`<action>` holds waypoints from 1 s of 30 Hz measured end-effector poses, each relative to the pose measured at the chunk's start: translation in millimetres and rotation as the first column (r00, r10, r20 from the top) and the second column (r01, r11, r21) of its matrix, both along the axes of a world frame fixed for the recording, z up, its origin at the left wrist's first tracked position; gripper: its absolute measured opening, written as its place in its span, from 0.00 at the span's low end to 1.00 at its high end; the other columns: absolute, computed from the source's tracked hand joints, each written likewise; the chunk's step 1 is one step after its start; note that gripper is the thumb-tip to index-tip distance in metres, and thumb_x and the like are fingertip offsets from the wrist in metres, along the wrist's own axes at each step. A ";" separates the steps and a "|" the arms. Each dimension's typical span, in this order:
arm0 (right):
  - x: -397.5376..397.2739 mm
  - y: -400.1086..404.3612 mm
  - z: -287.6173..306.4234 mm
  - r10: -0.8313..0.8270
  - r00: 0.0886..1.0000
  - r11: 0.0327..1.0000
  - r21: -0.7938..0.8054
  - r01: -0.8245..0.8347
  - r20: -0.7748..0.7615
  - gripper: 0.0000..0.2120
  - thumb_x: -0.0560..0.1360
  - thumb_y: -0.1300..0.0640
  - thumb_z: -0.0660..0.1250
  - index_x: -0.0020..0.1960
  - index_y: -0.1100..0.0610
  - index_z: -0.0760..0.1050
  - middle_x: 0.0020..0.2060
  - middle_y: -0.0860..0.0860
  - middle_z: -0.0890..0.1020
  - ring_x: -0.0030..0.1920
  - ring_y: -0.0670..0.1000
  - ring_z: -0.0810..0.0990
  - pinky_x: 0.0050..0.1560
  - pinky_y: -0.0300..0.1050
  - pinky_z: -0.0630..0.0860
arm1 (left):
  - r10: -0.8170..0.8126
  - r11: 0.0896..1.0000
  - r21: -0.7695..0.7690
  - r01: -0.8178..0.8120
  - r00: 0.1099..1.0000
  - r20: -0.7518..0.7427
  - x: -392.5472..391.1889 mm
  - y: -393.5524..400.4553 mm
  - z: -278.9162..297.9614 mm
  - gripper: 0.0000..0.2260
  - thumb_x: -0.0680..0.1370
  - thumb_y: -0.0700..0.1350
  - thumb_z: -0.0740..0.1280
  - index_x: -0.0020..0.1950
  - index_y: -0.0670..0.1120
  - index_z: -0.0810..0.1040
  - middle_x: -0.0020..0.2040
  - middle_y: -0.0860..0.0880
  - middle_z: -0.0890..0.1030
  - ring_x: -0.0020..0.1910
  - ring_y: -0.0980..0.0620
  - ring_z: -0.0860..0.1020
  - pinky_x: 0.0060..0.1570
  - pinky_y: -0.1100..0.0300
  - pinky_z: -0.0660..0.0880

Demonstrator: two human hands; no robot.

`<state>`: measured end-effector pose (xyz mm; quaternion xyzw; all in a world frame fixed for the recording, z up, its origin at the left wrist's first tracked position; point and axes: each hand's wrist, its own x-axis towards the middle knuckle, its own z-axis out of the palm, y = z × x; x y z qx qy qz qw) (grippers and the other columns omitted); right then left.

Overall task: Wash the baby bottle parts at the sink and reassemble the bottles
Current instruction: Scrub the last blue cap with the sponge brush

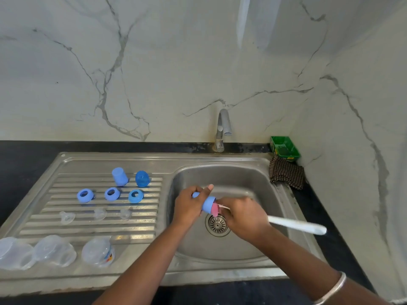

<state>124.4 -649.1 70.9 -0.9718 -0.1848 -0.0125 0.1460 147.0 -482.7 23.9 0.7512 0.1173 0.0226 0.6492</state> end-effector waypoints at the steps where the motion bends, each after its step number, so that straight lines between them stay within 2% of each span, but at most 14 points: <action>1: 1.6 2.3 -1.0 -0.095 0.973 0.970 0.202 0.138 -0.209 0.08 0.73 0.58 0.68 0.51 0.50 0.82 0.36 0.50 0.85 0.37 0.53 0.82 0.34 0.41 0.74 | -0.001 1.000 0.009 0.001 0.998 0.066 -1.2 1.0 -0.7 0.17 0.72 0.62 0.72 0.34 0.50 0.76 0.29 0.53 0.77 0.28 0.51 0.76 0.31 0.54 0.74; 3: 9.3 0.5 -2.1 -0.110 0.818 0.763 0.479 0.433 -0.564 0.07 0.73 0.63 0.67 0.43 0.54 0.83 0.31 0.50 0.84 0.25 0.50 0.75 0.24 0.36 0.67 | 0.001 1.000 -0.029 0.004 0.984 0.180 -3.6 2.4 -1.8 0.14 0.71 0.62 0.71 0.38 0.52 0.79 0.35 0.53 0.81 0.36 0.53 0.80 0.36 0.53 0.78; 5: 16.7 -10.9 -2.2 0.011 0.628 0.636 0.490 0.597 -0.778 0.11 0.75 0.64 0.66 0.38 0.56 0.83 0.30 0.52 0.82 0.21 0.46 0.67 0.21 0.33 0.57 | -0.012 0.999 -0.025 0.020 0.958 0.287 -4.7 3.0 -5.5 0.12 0.72 0.59 0.71 0.44 0.51 0.81 0.41 0.54 0.83 0.42 0.55 0.82 0.42 0.59 0.78; 8: 25.0 -24.8 -1.2 0.176 0.335 0.601 0.371 0.708 -0.926 0.17 0.78 0.62 0.61 0.36 0.55 0.83 0.30 0.48 0.77 0.22 0.43 0.62 0.20 0.31 0.52 | -0.115 0.993 0.085 0.087 0.906 0.408 -3.8 -0.4 -11.1 0.06 0.76 0.53 0.70 0.47 0.52 0.81 0.47 0.56 0.83 0.48 0.55 0.81 0.48 0.68 0.74; 10: 29.5 -27.7 -3.6 0.231 0.249 0.595 0.339 0.729 -0.941 0.18 0.78 0.62 0.59 0.36 0.54 0.83 0.31 0.47 0.75 0.22 0.42 0.61 0.19 0.32 0.52 | -0.181 0.981 0.147 0.130 0.886 0.427 -1.0 -5.8 -13.8 0.04 0.78 0.51 0.68 0.47 0.52 0.81 0.48 0.57 0.82 0.50 0.54 0.81 0.50 0.68 0.74; 12: 32.7 -25.4 -6.4 0.205 0.297 0.598 0.360 0.717 -0.932 0.17 0.78 0.61 0.61 0.36 0.54 0.84 0.31 0.47 0.76 0.22 0.42 0.61 0.20 0.32 0.52 | -0.212 0.971 0.188 0.146 0.888 0.407 3.1 -9.4 -17.3 0.05 0.79 0.52 0.67 0.48 0.52 0.79 0.49 0.58 0.81 0.50 0.54 0.80 0.49 0.67 0.73; 16: 29.0 -17.9 -15.5 0.016 0.717 0.672 0.538 0.509 -0.697 0.06 0.75 0.61 0.70 0.42 0.55 0.85 0.32 0.51 0.84 0.22 0.44 0.70 0.24 0.35 0.63 | -0.208 0.969 0.190 0.159 0.938 0.277 13.5 -6.2 -21.0 0.14 0.78 0.58 0.65 0.45 0.48 0.78 0.43 0.52 0.82 0.42 0.56 0.80 0.41 0.63 0.76; 18: 26.3 -22.8 -20.5 0.034 0.865 0.760 0.575 0.304 -0.501 0.07 0.75 0.60 0.71 0.48 0.51 0.87 0.36 0.49 0.87 0.32 0.42 0.81 0.36 0.40 0.76 | -0.182 0.979 0.117 0.164 0.970 0.164 20.9 -4.2 -16.9 0.19 0.79 0.59 0.67 0.44 0.43 0.77 0.38 0.48 0.82 0.37 0.54 0.80 0.33 0.61 0.76; 20: 27.2 -35.3 -19.6 0.060 0.944 0.867 0.485 0.112 -0.325 0.12 0.75 0.57 0.71 0.55 0.44 0.85 0.45 0.46 0.87 0.45 0.45 0.85 0.47 0.45 0.80 | -0.147 0.989 0.017 0.147 0.988 0.034 28.2 -4.4 -13.4 0.19 0.79 0.57 0.66 0.44 0.40 0.79 0.34 0.48 0.82 0.32 0.54 0.81 0.26 0.62 0.74; 21: 28.4 -42.1 -18.2 0.071 0.974 0.927 0.374 0.015 -0.214 0.14 0.75 0.55 0.71 0.58 0.42 0.83 0.47 0.46 0.87 0.47 0.48 0.85 0.47 0.46 0.80 | -0.142 0.990 0.007 0.142 0.990 -0.020 30.9 -5.7 -13.1 0.19 0.80 0.56 0.65 0.44 0.40 0.80 0.33 0.48 0.82 0.30 0.54 0.80 0.24 0.63 0.73; 24: 35.8 -55.8 -24.2 0.184 0.968 0.980 0.038 -0.193 0.169 0.18 0.70 0.57 0.75 0.58 0.44 0.83 0.39 0.48 0.86 0.37 0.55 0.84 0.31 0.46 0.78 | -0.203 0.977 0.031 0.209 0.969 -0.140 31.8 -21.0 -15.4 0.20 0.82 0.55 0.63 0.43 0.39 0.79 0.27 0.47 0.79 0.22 0.52 0.75 0.20 0.62 0.69; 26: 38.5 -58.0 -31.6 0.126 0.982 0.990 0.040 -0.132 0.138 0.16 0.71 0.56 0.74 0.57 0.44 0.83 0.39 0.48 0.85 0.37 0.55 0.83 0.32 0.45 0.78 | -0.202 0.975 0.065 0.214 0.967 -0.158 31.6 -33.1 -17.5 0.20 0.82 0.54 0.63 0.41 0.38 0.76 0.25 0.47 0.77 0.21 0.52 0.73 0.20 0.62 0.68; 28: 42.2 -60.0 -40.0 -0.027 0.989 0.973 0.222 0.059 -0.144 0.12 0.75 0.53 0.69 0.57 0.43 0.82 0.42 0.47 0.86 0.42 0.53 0.83 0.42 0.48 0.80 | -0.150 0.982 0.094 0.165 0.978 -0.141 34.8 -39.1 -19.3 0.18 0.82 0.52 0.65 0.39 0.40 0.75 0.29 0.46 0.78 0.26 0.52 0.75 0.24 0.60 0.71; 30: 48.3 -67.0 -50.8 -0.079 0.902 0.884 0.388 0.259 -0.424 0.10 0.75 0.56 0.68 0.53 0.46 0.83 0.37 0.47 0.86 0.41 0.50 0.83 0.47 0.49 0.79 | -0.084 0.986 0.137 0.100 0.989 -0.118 42.9 -41.7 -22.3 0.14 0.81 0.46 0.66 0.40 0.38 0.74 0.37 0.40 0.81 0.35 0.50 0.77 0.32 0.52 0.75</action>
